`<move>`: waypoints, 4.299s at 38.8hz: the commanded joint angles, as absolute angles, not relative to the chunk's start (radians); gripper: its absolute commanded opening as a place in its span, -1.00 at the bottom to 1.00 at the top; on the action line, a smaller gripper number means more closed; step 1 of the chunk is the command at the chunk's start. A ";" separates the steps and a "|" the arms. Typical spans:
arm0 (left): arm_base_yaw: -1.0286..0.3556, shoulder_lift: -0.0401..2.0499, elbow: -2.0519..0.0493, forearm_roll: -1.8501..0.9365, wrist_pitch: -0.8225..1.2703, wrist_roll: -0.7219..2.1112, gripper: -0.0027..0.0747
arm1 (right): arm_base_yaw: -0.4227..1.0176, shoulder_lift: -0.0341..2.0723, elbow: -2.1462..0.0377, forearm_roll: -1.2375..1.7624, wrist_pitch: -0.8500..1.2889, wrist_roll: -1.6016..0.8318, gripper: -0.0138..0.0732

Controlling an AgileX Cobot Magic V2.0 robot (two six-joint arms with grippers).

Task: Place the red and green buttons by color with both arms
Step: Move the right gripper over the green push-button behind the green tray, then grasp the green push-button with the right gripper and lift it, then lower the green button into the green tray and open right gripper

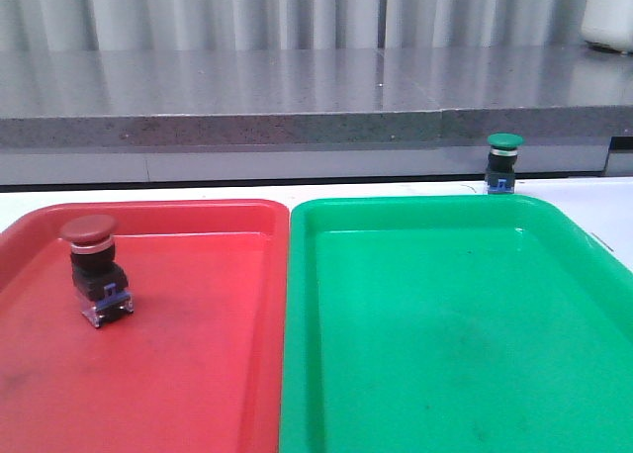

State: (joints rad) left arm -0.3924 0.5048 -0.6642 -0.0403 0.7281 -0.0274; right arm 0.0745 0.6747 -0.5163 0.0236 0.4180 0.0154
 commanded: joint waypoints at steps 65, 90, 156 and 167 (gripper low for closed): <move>-0.397 0.509 -0.691 -0.050 0.657 -0.036 0.39 | 0.073 2.112 -1.710 0.122 0.383 0.006 0.33; -0.397 0.509 -0.691 -0.050 0.657 -0.036 0.39 | 0.077 1.917 -1.710 0.121 0.516 0.000 -0.02; -0.397 0.510 -0.691 -0.050 0.657 -0.036 0.39 | 0.363 1.519 -0.863 0.130 0.163 -0.205 0.18; -0.397 0.510 -0.691 -0.050 0.657 -0.036 0.39 | 0.363 1.503 -0.876 0.151 0.185 -0.204 0.32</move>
State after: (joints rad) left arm -0.3924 0.5048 -0.6642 -0.0403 0.7281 -0.0274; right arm 0.3629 1.5521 -0.8407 0.1363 0.2217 -0.1974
